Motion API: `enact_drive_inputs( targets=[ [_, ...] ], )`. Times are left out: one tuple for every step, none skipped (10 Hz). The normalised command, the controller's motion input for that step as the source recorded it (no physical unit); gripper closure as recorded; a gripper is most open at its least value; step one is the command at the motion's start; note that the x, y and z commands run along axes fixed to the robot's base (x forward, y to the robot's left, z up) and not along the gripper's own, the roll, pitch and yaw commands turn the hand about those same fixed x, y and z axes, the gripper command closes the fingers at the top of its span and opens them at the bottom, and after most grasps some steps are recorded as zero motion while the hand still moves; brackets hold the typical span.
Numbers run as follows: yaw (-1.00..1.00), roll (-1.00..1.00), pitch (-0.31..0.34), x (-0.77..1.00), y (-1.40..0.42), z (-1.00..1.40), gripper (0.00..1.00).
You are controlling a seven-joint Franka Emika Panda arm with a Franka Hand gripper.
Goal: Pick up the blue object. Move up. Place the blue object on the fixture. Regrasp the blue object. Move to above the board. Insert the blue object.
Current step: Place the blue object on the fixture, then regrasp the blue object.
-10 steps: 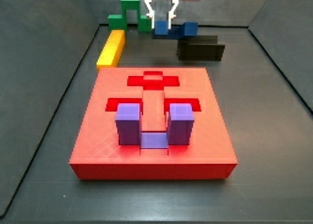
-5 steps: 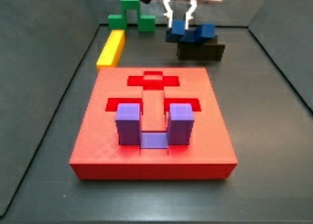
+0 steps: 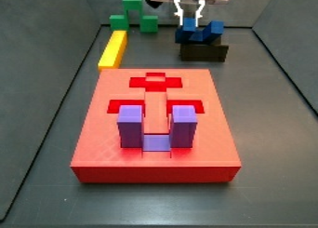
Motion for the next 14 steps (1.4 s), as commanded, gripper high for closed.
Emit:
enact_drive_inputs(
  targets=[
    [0.0, -0.01, -0.1, 0.0, 0.0, 0.0, 1.0],
    [0.0, 0.0, -0.146, 0.01, 0.0, -0.24, 1.0],
    [0.0, 0.19, -0.043, 0.48, 0.0, -0.53, 1.0],
    [-0.01, 0.23, 0.0, 0.55, 0.0, -0.5, 1.0],
    [-0.04, 0.05, 0.02, 0.24, 0.0, -0.05, 1.0],
    [0.0, -0.01, 0.0, 0.0, 0.0, 0.0, 1.0],
    [0.0, -0.03, -0.029, 0.0, 0.0, 0.0, 1.0],
    [0.0, -0.03, -0.069, 0.0, 0.0, -0.03, 1.0],
    [0.24, 0.08, -0.189, -0.12, -0.31, -0.11, 1.0],
    [0.0, 0.0, 0.0, 0.0, 0.0, 0.0, 0.0],
    [0.0, -0.01, 0.0, 0.0, 0.0, 0.0, 0.0],
    [-0.02, -0.03, 0.0, -0.09, 0.05, 0.36, 0.0],
    [-0.16, 0.31, 0.0, 0.0, 0.01, 0.97, 0.0],
    [-0.18, 0.42, 0.0, 0.0, 0.03, 1.0, 0.0]
  ],
)
